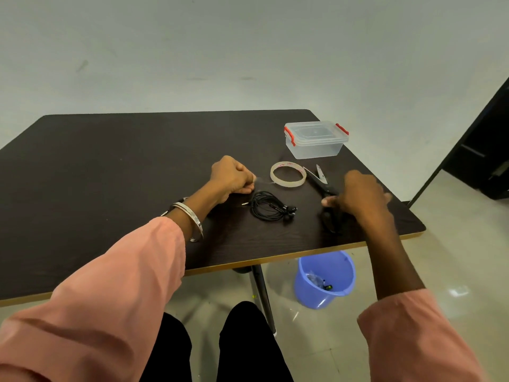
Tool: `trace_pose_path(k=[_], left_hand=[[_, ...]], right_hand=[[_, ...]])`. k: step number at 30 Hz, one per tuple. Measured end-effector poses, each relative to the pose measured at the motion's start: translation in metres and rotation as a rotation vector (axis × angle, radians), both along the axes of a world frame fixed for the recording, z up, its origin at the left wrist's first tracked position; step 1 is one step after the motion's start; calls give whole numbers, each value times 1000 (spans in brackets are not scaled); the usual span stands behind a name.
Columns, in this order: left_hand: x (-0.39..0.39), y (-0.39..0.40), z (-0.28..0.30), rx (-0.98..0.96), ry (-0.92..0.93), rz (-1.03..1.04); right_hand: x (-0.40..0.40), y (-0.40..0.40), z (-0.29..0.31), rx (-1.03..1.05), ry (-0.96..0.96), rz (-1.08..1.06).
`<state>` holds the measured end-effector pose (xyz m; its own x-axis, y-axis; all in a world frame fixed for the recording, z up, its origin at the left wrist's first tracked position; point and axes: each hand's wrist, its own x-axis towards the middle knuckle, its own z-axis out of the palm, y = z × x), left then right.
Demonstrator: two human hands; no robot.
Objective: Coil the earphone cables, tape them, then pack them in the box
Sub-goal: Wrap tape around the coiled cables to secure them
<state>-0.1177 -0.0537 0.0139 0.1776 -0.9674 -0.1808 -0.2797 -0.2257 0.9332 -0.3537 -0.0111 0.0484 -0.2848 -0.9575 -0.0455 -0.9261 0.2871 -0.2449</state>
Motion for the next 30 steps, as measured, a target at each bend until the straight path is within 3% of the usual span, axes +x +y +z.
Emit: trace_pose_path(k=[3, 8, 22, 30], left_hand=[[-2, 2, -1, -20, -23, -6], [-5, 3, -5, -90, -87, 5], [8, -5, -10, -302, -420, 18], [17, -6, -10, -455, -587, -27]], right_hand=[[-3, 16, 0, 129, 12, 13], [-1, 23, 8, 128, 36, 109], [4, 32, 50, -204, 48, 94], [28, 38, 64, -95, -19, 510]])
